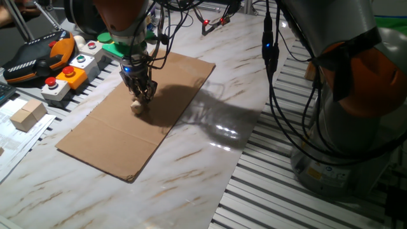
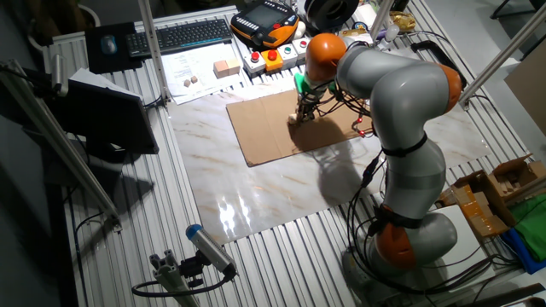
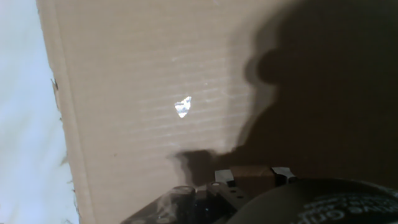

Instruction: Use the gripper to push the small block from left to right

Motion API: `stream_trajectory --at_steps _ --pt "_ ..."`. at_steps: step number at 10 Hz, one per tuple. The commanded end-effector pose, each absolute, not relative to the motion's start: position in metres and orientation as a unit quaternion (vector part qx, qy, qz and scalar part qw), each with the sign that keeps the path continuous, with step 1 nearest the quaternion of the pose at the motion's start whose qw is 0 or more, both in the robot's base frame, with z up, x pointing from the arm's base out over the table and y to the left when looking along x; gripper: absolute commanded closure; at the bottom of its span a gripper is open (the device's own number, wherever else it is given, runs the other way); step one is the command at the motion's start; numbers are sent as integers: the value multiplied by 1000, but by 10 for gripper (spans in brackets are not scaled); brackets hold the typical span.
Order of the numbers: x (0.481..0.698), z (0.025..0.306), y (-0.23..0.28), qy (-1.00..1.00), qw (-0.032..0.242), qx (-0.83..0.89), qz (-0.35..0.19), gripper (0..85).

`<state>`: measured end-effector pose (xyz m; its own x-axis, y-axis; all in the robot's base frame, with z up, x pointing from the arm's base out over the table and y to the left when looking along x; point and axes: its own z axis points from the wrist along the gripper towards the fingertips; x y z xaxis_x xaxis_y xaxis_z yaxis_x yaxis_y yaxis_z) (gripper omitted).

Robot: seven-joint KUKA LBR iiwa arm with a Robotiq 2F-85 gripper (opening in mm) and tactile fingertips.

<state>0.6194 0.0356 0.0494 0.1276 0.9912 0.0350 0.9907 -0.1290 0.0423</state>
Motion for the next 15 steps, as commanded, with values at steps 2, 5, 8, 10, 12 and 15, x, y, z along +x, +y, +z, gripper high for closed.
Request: stream_trajectory --at_steps 2,5,8,10,12,15 --pt "620 50 38 659 4 751 27 843" --pt "621 47 44 659 6 752 26 843" --pt "622 47 49 658 7 752 25 843" --pt "622 47 51 658 5 752 26 843" --pt "622 46 54 658 5 753 27 843" --pt "622 46 54 659 5 751 26 843"
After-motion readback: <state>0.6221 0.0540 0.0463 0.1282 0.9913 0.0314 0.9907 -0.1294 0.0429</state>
